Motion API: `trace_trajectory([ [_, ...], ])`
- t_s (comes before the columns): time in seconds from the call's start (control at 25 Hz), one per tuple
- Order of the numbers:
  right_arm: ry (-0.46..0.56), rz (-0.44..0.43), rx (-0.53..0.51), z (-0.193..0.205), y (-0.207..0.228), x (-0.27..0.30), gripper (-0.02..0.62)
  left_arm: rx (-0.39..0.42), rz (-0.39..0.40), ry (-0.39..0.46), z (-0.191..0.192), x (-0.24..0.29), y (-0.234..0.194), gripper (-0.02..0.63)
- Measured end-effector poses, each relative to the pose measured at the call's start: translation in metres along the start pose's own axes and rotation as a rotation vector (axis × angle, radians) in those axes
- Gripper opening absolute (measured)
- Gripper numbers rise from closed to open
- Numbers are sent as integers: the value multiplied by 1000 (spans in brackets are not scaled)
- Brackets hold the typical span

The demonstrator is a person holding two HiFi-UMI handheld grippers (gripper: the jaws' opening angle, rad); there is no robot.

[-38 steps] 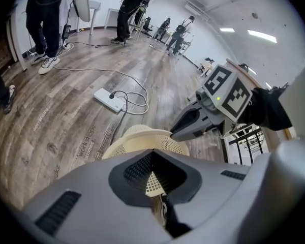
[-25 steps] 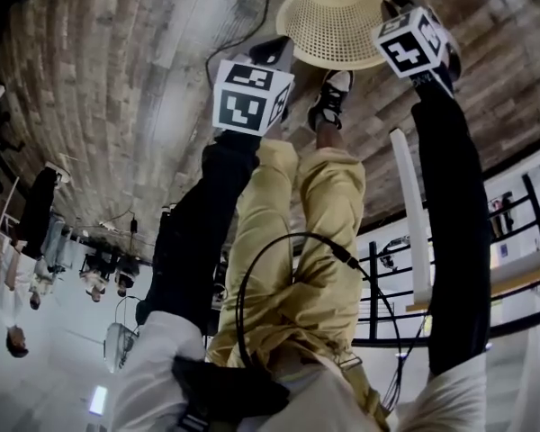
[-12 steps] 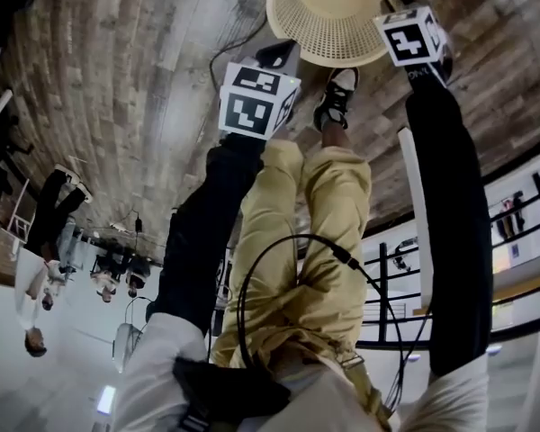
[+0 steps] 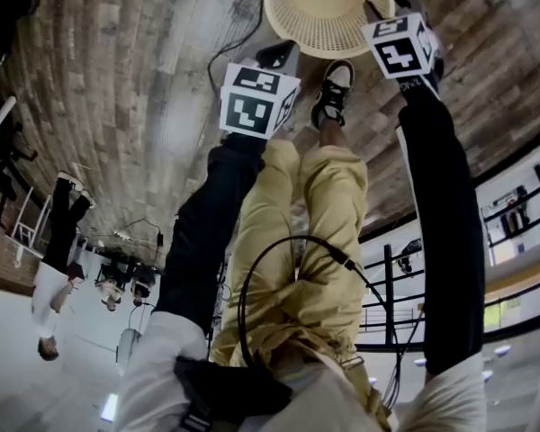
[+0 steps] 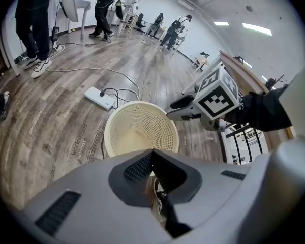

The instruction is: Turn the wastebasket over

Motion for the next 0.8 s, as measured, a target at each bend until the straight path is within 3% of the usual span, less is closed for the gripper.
trace_trajectory([
  [0.48, 177, 2, 33, -8, -78, -141, 185, 63, 5, 36, 4, -64, 66, 2],
  [0.6, 235, 31, 58, -15, -81, -181, 44, 62, 3, 73, 2, -83, 82, 2],
  [0.8, 375, 38, 166, -28, -84, -242, 21, 60, -8, 174, -7, -114, 105, 2],
])
Point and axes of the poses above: the fingertips, and each gripper's own axes: x forward along the fingers, y to its right, z out of its underside, the point moved 3 cm from there along -x, backward along the fingers, and after that the axes turned 2 degrees about -y, right-handed, at the moved point
